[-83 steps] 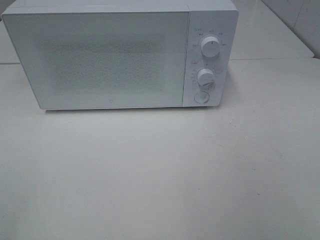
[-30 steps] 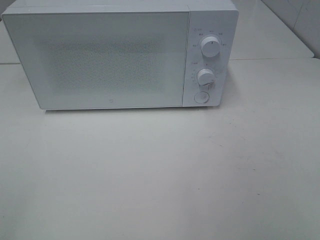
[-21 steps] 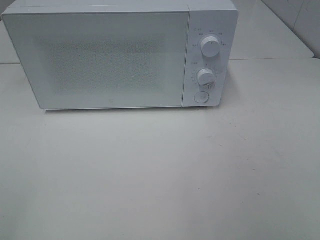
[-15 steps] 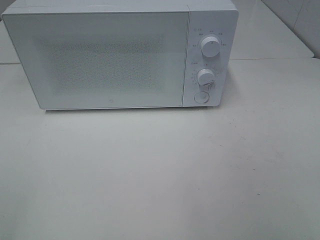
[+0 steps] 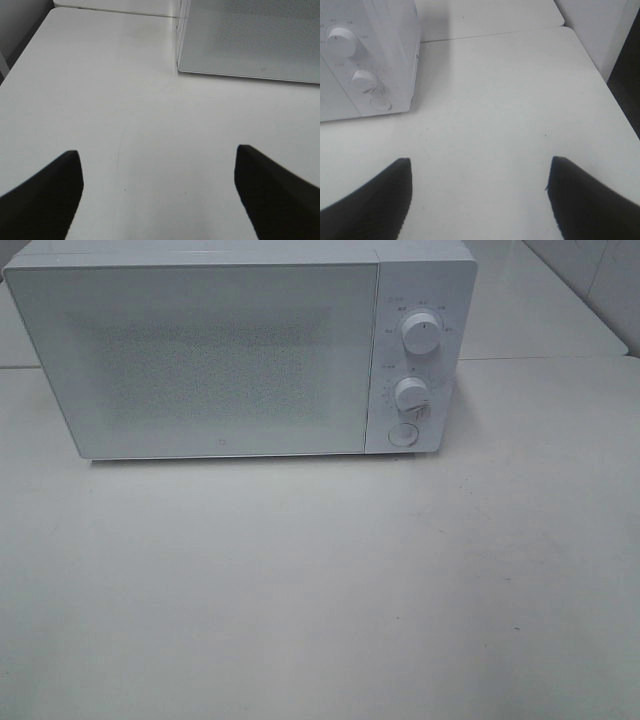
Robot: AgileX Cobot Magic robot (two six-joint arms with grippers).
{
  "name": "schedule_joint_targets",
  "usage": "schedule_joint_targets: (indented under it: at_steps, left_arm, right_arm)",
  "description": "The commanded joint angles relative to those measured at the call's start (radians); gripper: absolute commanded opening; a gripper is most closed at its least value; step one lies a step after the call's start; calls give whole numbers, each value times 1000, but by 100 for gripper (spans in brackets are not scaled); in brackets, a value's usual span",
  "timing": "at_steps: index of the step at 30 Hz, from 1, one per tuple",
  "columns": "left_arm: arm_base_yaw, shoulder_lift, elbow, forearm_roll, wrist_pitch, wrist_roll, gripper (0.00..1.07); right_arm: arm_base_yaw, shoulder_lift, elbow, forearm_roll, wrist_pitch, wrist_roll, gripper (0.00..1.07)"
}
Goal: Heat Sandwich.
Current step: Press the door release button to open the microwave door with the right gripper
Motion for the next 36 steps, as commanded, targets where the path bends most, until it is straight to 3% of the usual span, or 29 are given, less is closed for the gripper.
schedule_joint_targets:
  at_steps: [1,10,15,19,20,23,25,26,29,31,36]
  left_arm:
    - [2,-20,2,-7,-1,1,76]
    - [2,-20,2,-7,-1,1,76]
    - [2,-20,2,-7,-1,1,76]
    - [2,-20,2,-7,-1,1,76]
    - [2,-20,2,-7,-1,1,76]
    - [2,-20,2,-7,-1,1,76]
    - [2,-20,2,-7,-1,1,76]
    - [2,-20,2,-7,-1,1,76]
    - [2,-20,2,-7,-1,1,76]
    - [2,-20,2,-7,-1,1,76]
    - [2,-20,2,-7,-1,1,76]
  right_arm:
    - [-4,60,-7,1,-110,0,74]
    - [-4,289,-7,1,-408,0,73]
    - [20,385,-7,-4,-560,-37,67]
    - [114,467,-7,-10,-689,-51,50]
    - [114,467,-7,-10,-689,-51,50]
    - [177,536,-7,-10,-785,-45,31]
    - [191,554,-7,-10,-807,-42,26]
    - [217,586,-7,-10,-839,-42,17]
    - [253,636,-7,-10,-864,-40,5]
    - [281,674,-7,-2,-868,-23,0]
    - [358,772,-7,2,-964,121,0]
